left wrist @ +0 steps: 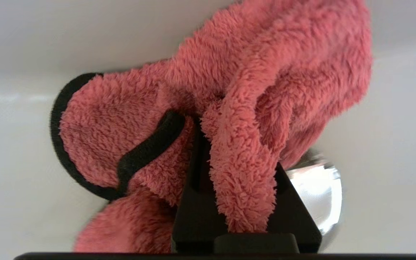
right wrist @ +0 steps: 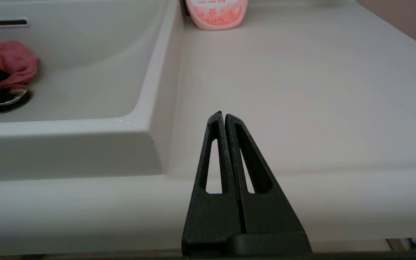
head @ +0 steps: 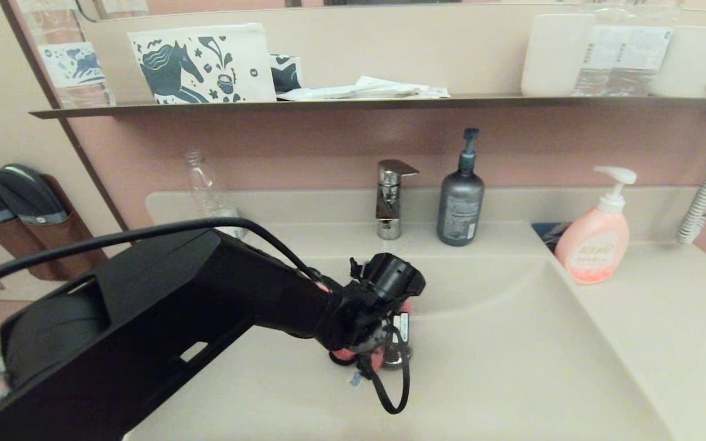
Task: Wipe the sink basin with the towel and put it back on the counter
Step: Wipe the sink
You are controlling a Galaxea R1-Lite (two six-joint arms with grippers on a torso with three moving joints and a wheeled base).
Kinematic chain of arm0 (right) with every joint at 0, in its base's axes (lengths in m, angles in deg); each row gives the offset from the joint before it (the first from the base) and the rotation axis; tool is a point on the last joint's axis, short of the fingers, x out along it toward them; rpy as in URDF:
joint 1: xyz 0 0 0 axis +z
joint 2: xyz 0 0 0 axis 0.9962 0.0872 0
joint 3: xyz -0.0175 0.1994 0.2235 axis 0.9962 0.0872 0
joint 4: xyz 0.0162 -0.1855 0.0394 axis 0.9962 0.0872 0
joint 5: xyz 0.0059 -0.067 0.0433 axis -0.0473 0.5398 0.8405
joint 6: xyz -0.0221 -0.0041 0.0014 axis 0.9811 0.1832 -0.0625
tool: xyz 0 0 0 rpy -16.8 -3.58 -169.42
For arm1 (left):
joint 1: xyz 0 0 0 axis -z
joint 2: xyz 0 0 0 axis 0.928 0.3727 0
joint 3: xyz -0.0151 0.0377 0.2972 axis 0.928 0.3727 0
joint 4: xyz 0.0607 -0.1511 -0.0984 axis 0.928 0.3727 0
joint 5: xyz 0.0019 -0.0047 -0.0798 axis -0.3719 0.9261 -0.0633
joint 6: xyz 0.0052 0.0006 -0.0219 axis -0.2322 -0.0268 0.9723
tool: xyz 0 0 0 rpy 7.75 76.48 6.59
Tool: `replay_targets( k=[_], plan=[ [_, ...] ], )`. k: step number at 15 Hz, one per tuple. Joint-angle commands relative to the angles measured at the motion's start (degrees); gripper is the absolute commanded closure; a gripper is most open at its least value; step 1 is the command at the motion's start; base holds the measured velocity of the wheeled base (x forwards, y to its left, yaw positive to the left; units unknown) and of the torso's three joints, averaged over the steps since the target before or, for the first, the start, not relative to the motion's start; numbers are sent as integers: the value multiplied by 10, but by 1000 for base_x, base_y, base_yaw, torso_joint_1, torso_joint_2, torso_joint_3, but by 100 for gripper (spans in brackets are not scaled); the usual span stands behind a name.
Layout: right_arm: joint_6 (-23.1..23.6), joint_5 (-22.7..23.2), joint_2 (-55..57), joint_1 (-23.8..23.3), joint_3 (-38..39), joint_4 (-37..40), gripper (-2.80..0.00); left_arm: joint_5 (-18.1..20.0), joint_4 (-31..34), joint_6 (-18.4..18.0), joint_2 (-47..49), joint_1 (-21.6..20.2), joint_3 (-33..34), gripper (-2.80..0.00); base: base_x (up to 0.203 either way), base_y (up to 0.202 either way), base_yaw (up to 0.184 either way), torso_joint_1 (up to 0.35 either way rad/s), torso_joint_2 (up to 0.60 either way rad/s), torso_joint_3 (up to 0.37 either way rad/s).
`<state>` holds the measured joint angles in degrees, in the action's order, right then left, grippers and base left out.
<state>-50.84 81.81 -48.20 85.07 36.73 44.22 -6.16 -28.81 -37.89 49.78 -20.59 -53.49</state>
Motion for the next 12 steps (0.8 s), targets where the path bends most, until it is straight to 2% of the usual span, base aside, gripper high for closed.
replay_targets(
  k=[1, 6, 12],
  plan=[
    [0, 0, 0, 0, 0, 0, 0, -2, 11, 11, 13, 19, -23, 0, 0, 0, 0, 0, 0, 0],
    [0, 0, 0, 0, 0, 0, 0, -2, 114, 74, 15, 66, -92, 0, 0, 0, 0, 0, 0, 0],
    [0, 0, 0, 0, 0, 0, 0, -2, 232, 148, 12, 99, -95, 0, 0, 0, 0, 0, 0, 0]
  ],
)
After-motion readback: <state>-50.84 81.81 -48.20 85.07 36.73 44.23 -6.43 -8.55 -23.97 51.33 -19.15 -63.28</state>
